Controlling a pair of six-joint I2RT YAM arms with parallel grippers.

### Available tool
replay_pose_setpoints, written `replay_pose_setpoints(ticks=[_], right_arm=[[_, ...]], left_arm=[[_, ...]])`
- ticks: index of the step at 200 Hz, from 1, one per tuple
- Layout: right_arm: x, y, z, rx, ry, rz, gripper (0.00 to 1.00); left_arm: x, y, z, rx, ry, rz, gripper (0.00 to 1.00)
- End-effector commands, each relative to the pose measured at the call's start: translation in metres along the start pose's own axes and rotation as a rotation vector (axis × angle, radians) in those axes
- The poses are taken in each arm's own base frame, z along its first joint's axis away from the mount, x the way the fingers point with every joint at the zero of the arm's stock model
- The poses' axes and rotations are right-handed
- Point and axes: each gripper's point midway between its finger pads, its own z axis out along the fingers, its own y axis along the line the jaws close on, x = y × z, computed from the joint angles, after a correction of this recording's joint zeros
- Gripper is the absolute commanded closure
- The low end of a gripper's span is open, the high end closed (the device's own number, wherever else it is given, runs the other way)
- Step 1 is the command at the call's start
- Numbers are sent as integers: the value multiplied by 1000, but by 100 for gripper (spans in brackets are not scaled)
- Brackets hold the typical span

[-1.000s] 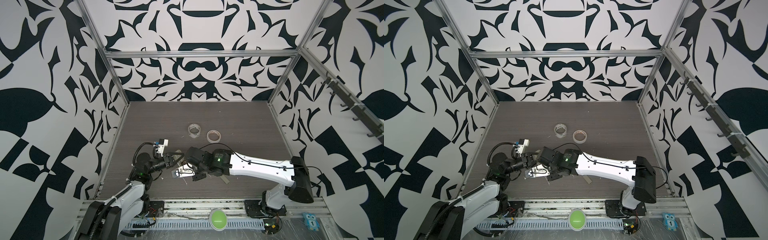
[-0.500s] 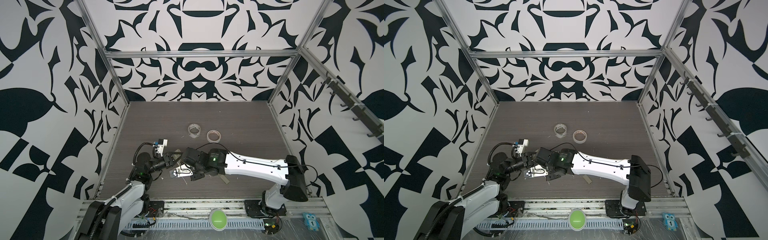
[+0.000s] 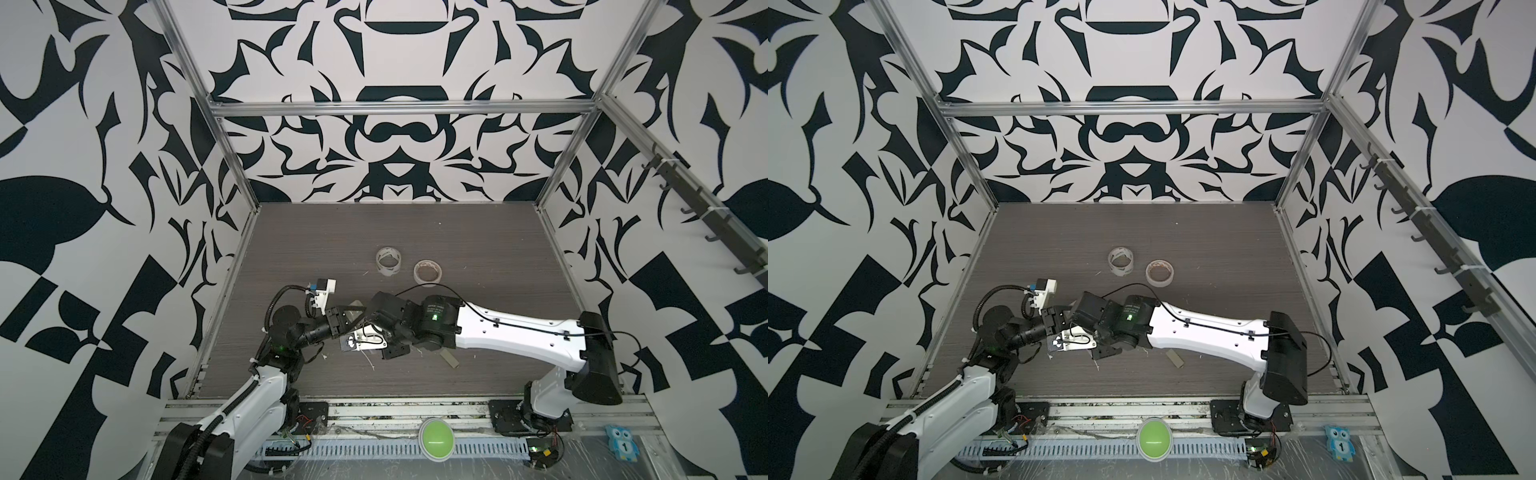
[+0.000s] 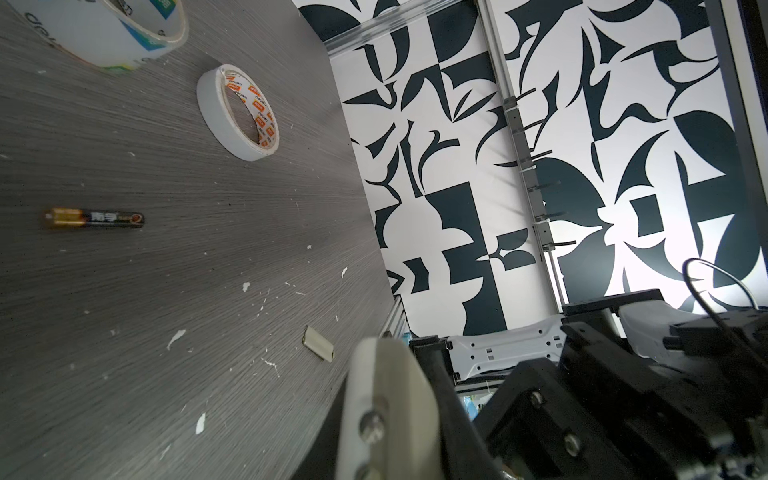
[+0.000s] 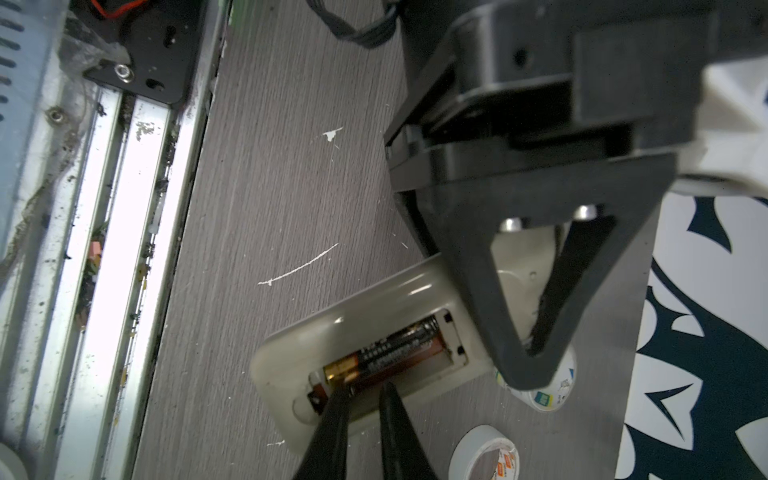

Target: Load the batteries into the remote control

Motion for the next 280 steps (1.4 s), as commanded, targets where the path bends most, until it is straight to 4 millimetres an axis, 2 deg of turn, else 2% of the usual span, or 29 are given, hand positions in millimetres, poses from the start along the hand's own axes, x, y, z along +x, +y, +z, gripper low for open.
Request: replay_pose_setpoints(ticks=[1, 20, 56, 211, 228, 252, 280], right_arm=[[-17, -9, -24, 38, -107, 32, 89], [-21, -11, -25, 43, -125, 32, 92], [-21, -9, -12, 28, -108, 25, 94], [9, -9, 31, 14, 36, 26, 98], [3, -15, 24, 34, 17, 40, 96], [-15, -30, -2, 75, -51, 89, 83], [-39, -52, -48, 116, -180, 188, 57]], left_arm=[[-2, -9, 2, 13, 17, 31, 100], [-2, -9, 2, 13, 20, 29, 100], [-2, -10, 2, 18, 20, 32, 100], [-2, -12, 1, 23, 17, 38, 100], [-2, -10, 1, 13, 15, 37, 100], [-5, -3, 0, -21, -2, 28, 100], [-9, 16, -4, -116, -30, 11, 100]])
